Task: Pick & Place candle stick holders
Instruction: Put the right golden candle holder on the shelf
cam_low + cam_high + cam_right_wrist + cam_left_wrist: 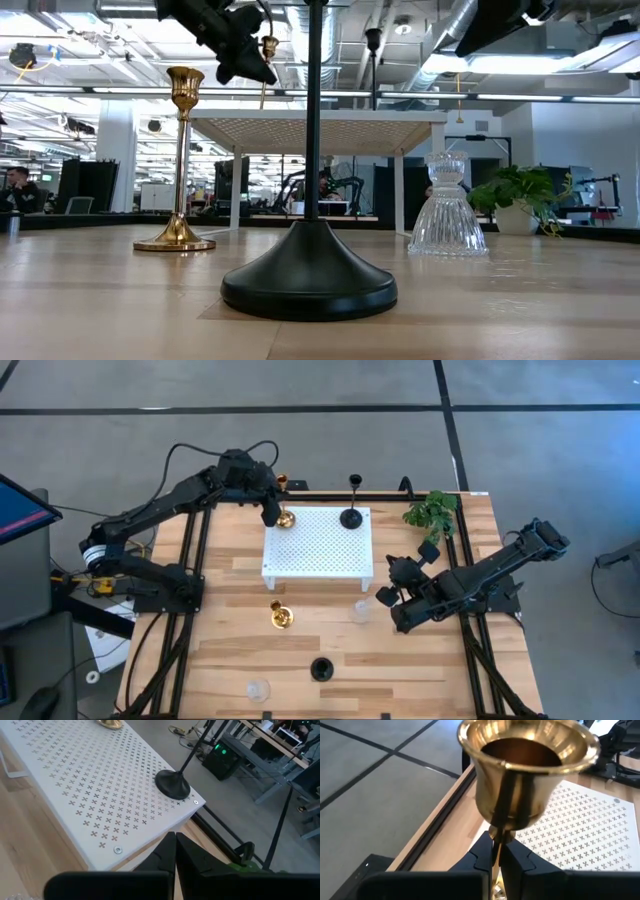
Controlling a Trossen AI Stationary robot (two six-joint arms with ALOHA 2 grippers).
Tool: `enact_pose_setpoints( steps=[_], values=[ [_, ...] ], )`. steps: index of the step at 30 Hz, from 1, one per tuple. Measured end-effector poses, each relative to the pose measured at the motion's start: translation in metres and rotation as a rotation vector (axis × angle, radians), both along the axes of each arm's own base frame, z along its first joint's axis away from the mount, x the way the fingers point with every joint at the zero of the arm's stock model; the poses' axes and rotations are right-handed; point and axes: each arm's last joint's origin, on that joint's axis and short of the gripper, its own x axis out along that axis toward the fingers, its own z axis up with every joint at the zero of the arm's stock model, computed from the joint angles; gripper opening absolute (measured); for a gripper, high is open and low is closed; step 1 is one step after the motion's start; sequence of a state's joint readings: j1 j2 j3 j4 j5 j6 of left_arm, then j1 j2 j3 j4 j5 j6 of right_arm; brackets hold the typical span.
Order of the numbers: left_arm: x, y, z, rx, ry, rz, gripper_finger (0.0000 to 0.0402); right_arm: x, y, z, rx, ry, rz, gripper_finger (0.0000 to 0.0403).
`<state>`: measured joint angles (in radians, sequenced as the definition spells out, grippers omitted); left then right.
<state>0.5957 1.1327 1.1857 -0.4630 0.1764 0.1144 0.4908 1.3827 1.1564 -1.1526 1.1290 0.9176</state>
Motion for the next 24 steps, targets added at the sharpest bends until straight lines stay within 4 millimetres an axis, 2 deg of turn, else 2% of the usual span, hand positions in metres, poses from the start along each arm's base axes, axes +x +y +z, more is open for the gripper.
enact_pose_setpoints(
  steps=[6, 13, 24],
  values=[
    [0.0015, 0.0012, -0.0013, 0.015, -0.018, 0.004, 0.0017, 0.0000, 0.0000, 0.0001, -0.001, -0.001, 0.000, 0.0000],
    [0.0025, 0.0022, -0.0062, 0.002, 0.006, 0.011, 0.0054, 0.0001, -0.0003, 0.0000, -0.002, -0.001, -0.002, 0.0000],
    [-0.0065, -0.0038, 0.0037, 0.012, -0.042, 0.025, 0.0078, 0.0002, -0.0002, -0.0002, -0.002, 0.003, 0.001, 0.0000]
  ],
)
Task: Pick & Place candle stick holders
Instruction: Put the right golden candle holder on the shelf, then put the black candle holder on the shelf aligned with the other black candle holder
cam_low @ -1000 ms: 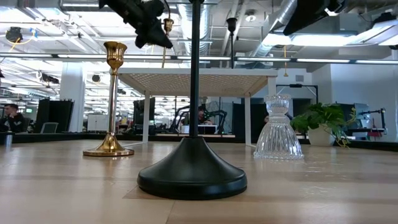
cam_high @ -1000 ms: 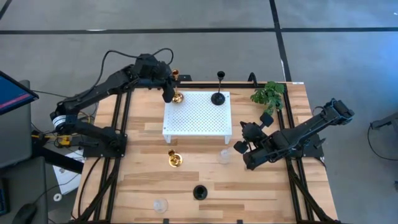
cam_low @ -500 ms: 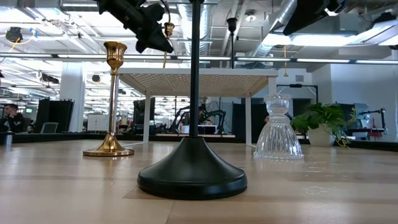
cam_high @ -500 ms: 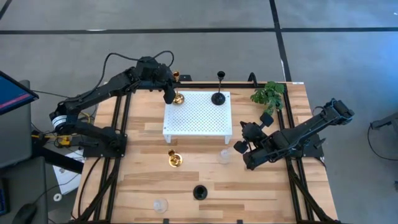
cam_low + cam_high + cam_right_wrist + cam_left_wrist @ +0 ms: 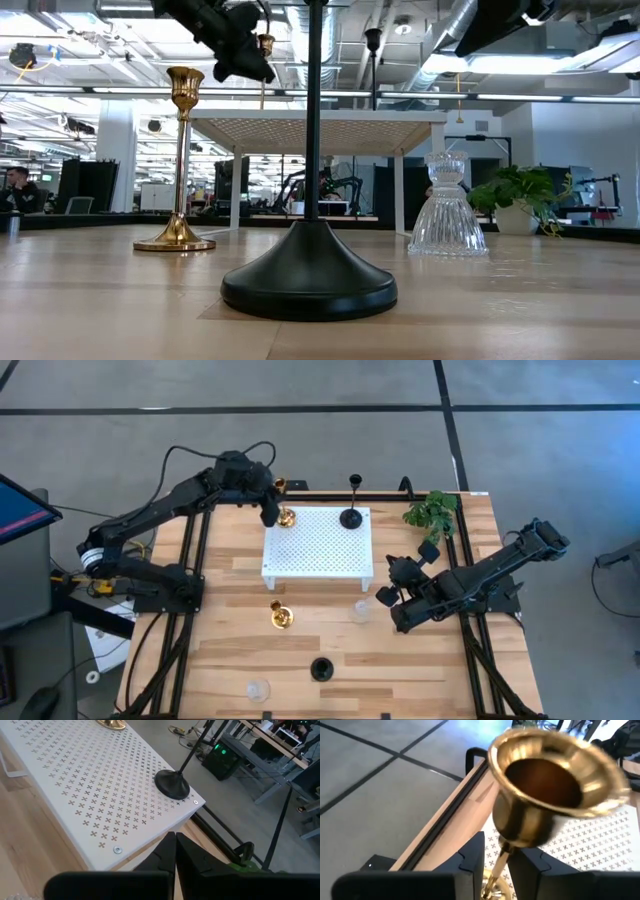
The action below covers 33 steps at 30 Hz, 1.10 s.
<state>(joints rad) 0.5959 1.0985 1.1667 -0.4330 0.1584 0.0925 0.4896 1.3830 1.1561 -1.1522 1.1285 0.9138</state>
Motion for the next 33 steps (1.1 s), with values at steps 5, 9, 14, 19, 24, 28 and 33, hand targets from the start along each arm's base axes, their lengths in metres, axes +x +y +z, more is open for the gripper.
enact_pose_setpoints(
  steps=[5, 9, 14, 19, 24, 28, 33],
  values=[
    [-0.015, -0.008, 0.012, 0.044, -0.038, 0.044, 0.0079, 0.000, 0.000, 0.000, -0.001, 0.002, 0.001, 0.0000],
    [-0.027, -0.015, 0.017, 0.060, -0.034, 0.077, 0.0079, 0.000, 0.000, 0.000, -0.001, 0.003, 0.002, 0.0000],
    [-0.037, -0.022, 0.020, 0.060, -0.034, 0.077, 0.0079, 0.000, 0.000, 0.000, -0.001, 0.003, 0.002, 0.0000],
    [-0.037, -0.023, 0.020, 0.055, -0.035, 0.073, 0.0080, 0.000, 0.000, 0.000, 0.004, 0.002, 0.003, 0.0000],
    [-0.043, -0.027, 0.018, 0.032, -0.007, 0.072, 0.0079, 0.000, 0.000, -0.001, 0.010, 0.006, 0.004, 0.0000],
    [-0.054, -0.034, 0.015, 0.002, 0.040, 0.071, 0.0073, 0.000, 0.000, 0.000, 0.011, 0.006, 0.004, 0.0000],
    [-0.071, -0.047, 0.014, -0.050, 0.061, 0.058, 0.0054, 0.000, 0.000, 0.000, 0.009, 0.008, 0.006, 0.0000]
  ],
)
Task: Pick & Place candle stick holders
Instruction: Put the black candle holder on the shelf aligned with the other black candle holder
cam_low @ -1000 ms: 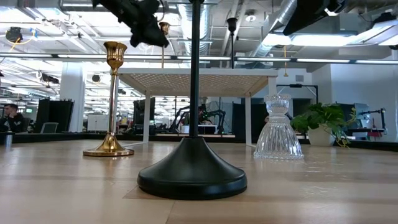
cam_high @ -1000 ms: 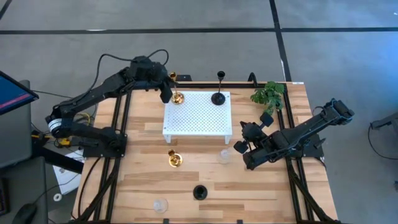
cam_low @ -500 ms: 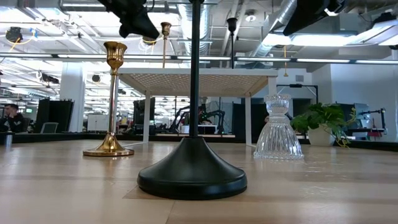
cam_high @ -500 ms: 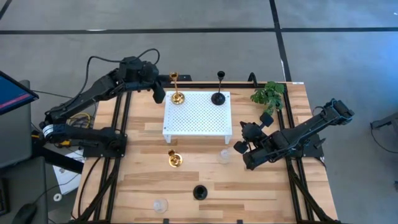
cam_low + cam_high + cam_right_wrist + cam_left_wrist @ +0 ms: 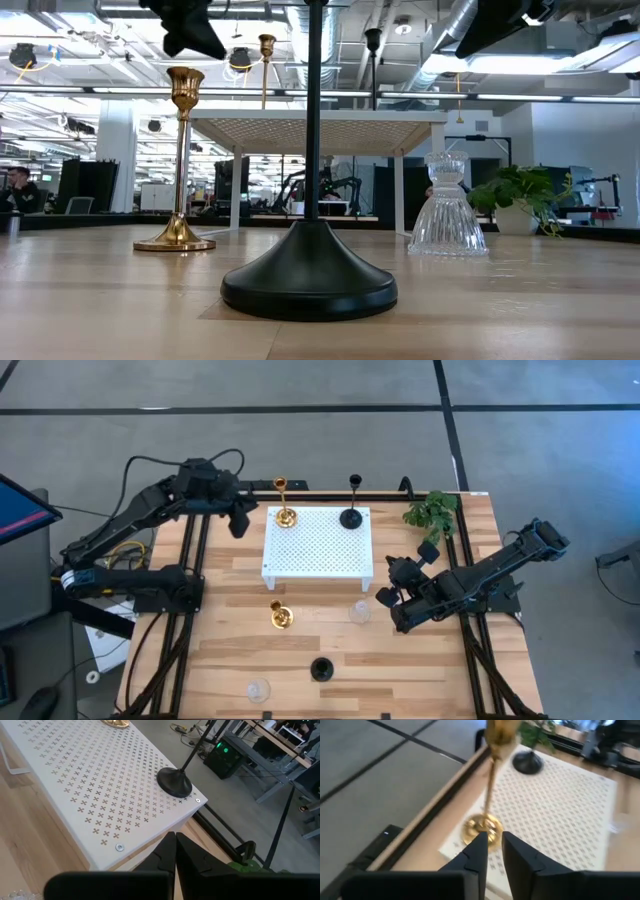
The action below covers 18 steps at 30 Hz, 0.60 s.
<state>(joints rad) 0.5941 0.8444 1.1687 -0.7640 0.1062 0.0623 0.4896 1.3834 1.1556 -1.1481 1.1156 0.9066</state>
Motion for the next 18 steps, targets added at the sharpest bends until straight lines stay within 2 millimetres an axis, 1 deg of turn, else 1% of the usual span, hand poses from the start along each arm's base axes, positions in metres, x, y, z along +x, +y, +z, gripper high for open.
enact_pose_setpoints(
  steps=[4, 7, 13, 18],
  values=[
    [-0.011, -0.011, 0.001, -0.024, -0.037, -0.099, 0.0022, 0.000, 0.000, 0.000, 0.000, 0.000, 0.000, 0.0000],
    [-0.019, -0.021, -0.005, -0.027, -0.057, -0.175, 0.0005, 0.000, 0.000, 0.000, 0.000, 0.000, 0.000, 0.0000],
    [-0.035, -0.041, -0.026, 0.014, -0.117, -0.259, 0.0005, 0.000, 0.000, 0.000, 0.000, 0.000, 0.000, 0.0000],
    [-0.046, -0.055, -0.053, 0.056, -0.199, -0.353, 0.0005, 0.000, 0.000, 0.000, 0.000, 0.000, 0.000, 0.0000]
  ],
)
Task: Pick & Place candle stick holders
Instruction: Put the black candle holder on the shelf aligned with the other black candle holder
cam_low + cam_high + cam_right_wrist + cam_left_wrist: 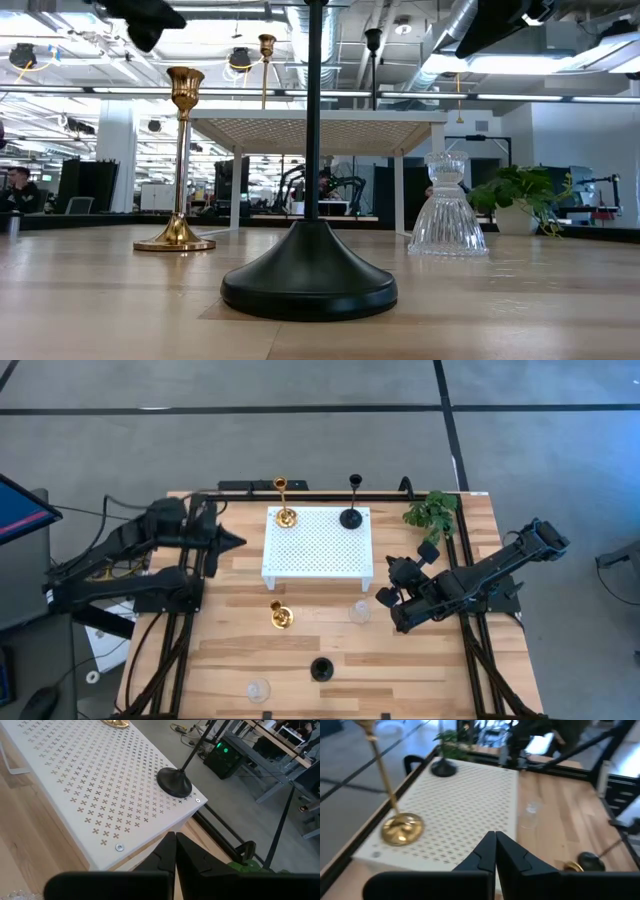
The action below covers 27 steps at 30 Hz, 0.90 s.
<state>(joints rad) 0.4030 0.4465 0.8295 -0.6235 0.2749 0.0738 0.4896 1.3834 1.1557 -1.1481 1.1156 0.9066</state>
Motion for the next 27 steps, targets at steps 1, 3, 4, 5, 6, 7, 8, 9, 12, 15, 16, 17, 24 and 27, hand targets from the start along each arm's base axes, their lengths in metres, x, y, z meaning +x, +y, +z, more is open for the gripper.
enact_pose_setpoints(
  steps=[1, 3, 4, 5, 6, 7, 8, 9, 12, 15, 16, 17, 24, 27],
  values=[
    [-0.002, -0.002, -0.007, 0.004, -0.011, -0.019, 0.0005, 0.000, 0.000, 0.000, 0.000, 0.000, 0.000, 0.0000],
    [-0.004, -0.006, -0.020, 0.008, -0.038, -0.055, 0.0005, 0.000, 0.000, 0.000, 0.001, -0.001, 0.000, 0.0000],
    [-0.005, -0.008, -0.027, 0.007, -0.054, -0.072, 0.0004, 0.001, 0.001, -0.001, 0.001, 0.001, 0.000, 0.0000],
    [-0.005, -0.009, -0.033, 0.000, -0.068, -0.087, 0.0004, 0.002, 0.001, -0.002, 0.004, 0.003, 0.001, 0.0000],
    [-0.005, -0.011, -0.040, -0.005, -0.078, -0.102, 0.0004, 0.003, 0.002, -0.003, 0.011, 0.010, 0.003, 0.0000],
    [-0.005, -0.012, -0.046, -0.010, -0.092, -0.114, 0.0004, 0.003, 0.002, -0.004, 0.018, 0.013, 0.006, 0.0000],
    [-0.005, -0.013, -0.051, -0.015, -0.107, -0.126, 0.0004, 0.003, 0.003, -0.003, 0.025, 0.008, 0.008, 0.0000],
    [-0.005, -0.013, -0.056, -0.013, -0.121, -0.138, 0.0004, 0.004, 0.003, -0.003, 0.042, 0.000, 0.010, 0.0000],
    [-0.004, -0.015, -0.066, -0.011, -0.139, -0.166, 0.0003, 0.006, 0.007, -0.004, 0.104, -0.015, 0.026, 0.0000],
    [0.000, -0.016, -0.074, -0.013, -0.137, -0.188, 0.0004, 0.009, 0.013, -0.004, 0.162, -0.011, 0.074, 0.0000],
    [0.002, -0.016, -0.077, -0.014, -0.134, -0.194, 0.0004, 0.011, 0.015, -0.004, 0.183, -0.014, 0.098, 0.0000],
    [0.004, -0.016, -0.079, -0.015, -0.133, -0.201, 0.0003, 0.013, 0.018, -0.005, 0.199, -0.018, 0.128, 0.0000],
    [0.010, -0.021, -0.090, -0.017, -0.145, -0.271, 0.0004, 0.027, 0.035, -0.031, 0.288, 0.020, 0.436, 0.0000],
    [0.011, -0.025, -0.088, -0.035, -0.166, -0.315, 0.0003, 0.034, 0.037, -0.041, 0.318, -0.024, 0.557, 0.0000]
  ],
)
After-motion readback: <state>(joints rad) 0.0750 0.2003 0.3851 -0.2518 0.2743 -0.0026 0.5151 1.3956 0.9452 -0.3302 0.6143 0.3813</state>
